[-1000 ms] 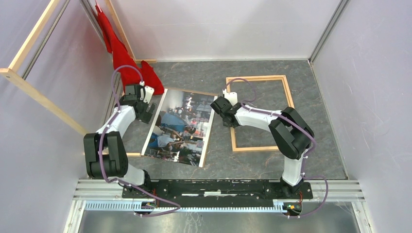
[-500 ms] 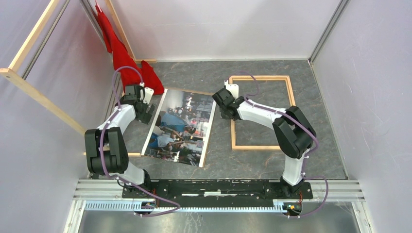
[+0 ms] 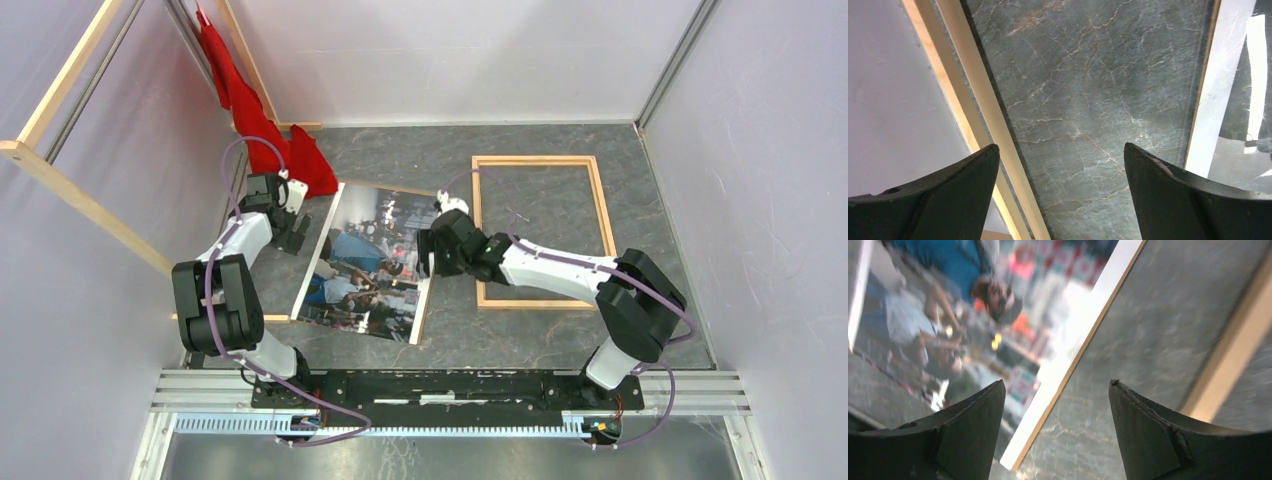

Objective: Put the photo into the frame
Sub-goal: Move the photo frame to the center of the board, then pick up the photo frame item at the center of the board, then move the photo frame to the center of the board, then place the photo frame item in the photo frame.

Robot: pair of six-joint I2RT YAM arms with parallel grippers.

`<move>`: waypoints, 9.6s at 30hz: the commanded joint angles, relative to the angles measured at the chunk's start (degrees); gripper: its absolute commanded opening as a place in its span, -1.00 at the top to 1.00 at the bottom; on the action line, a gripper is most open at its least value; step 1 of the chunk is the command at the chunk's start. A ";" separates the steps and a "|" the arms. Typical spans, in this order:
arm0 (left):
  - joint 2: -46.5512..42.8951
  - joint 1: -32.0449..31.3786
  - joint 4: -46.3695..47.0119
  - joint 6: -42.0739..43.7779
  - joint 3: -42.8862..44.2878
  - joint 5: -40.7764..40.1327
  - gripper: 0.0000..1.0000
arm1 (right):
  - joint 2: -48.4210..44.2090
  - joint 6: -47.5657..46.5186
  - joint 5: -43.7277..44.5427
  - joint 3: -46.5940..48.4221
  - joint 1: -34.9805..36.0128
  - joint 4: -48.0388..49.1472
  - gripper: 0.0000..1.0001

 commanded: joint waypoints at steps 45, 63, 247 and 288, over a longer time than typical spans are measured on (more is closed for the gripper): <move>6.68 -5.52 1.08 -6.81 11.43 7.27 -0.93 | 11.45 11.19 -8.41 0.23 -9.40 9.06 -0.67; 8.78 -5.97 7.53 -7.41 4.38 7.57 -0.85 | 18.56 10.52 -7.97 6.19 -10.09 9.93 -0.63; 31.85 -54.38 -4.90 -27.56 33.25 5.51 -0.19 | -34.05 -20.50 11.42 23.42 -29.11 -33.59 1.00; -2.08 -27.23 -10.76 -18.93 25.81 17.62 -1.00 | -28.38 -7.91 -46.06 19.94 -34.10 -19.50 1.00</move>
